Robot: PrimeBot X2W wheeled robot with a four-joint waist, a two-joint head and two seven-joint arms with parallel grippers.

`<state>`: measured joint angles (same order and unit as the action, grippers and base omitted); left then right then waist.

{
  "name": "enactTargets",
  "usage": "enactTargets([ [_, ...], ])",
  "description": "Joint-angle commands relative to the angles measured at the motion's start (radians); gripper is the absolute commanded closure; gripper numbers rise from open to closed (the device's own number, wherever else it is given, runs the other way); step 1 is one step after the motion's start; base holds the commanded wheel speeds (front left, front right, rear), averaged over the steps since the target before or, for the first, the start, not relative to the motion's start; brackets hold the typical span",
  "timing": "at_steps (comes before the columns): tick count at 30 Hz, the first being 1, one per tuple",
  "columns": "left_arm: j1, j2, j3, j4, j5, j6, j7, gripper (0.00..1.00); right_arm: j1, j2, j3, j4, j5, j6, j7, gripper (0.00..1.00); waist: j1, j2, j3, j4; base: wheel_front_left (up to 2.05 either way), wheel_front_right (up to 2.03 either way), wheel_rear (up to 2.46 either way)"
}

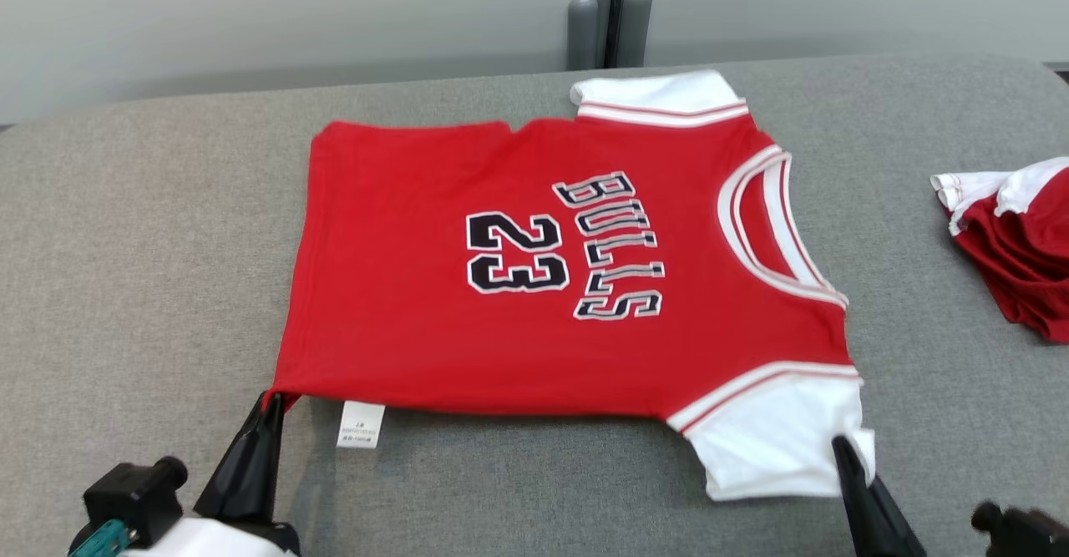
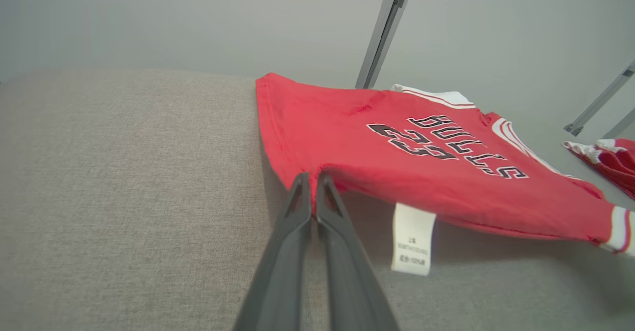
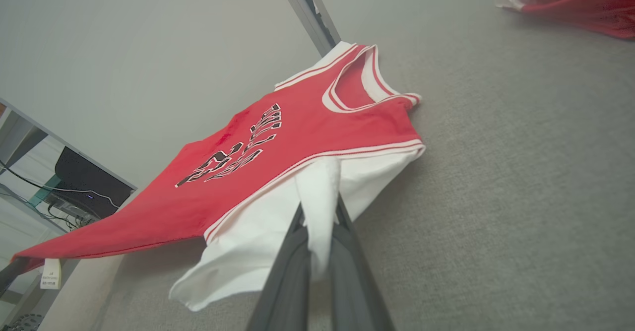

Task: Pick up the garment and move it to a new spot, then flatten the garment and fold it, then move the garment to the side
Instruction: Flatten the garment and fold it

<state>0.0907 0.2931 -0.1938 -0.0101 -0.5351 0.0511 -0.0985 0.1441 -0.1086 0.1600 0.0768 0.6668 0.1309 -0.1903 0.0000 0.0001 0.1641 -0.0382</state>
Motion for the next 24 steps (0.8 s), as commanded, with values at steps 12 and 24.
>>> enactTargets([
  [12,0.238,0.074,0.037,-0.297,0.018,0.127,0.151,1.00,0.236,0.054,-0.055,-0.190,-0.088,0.000,0.149,1.00,0.0000,-0.0001,-0.055,-0.009,0.00,0.00,0.00],
  [24,0.255,0.103,0.036,-0.369,-0.007,0.148,0.248,1.00,0.208,0.055,-0.122,-0.235,-0.077,0.000,0.156,1.00,0.0000,-0.0001,-0.020,-0.013,0.00,0.00,0.00],
])
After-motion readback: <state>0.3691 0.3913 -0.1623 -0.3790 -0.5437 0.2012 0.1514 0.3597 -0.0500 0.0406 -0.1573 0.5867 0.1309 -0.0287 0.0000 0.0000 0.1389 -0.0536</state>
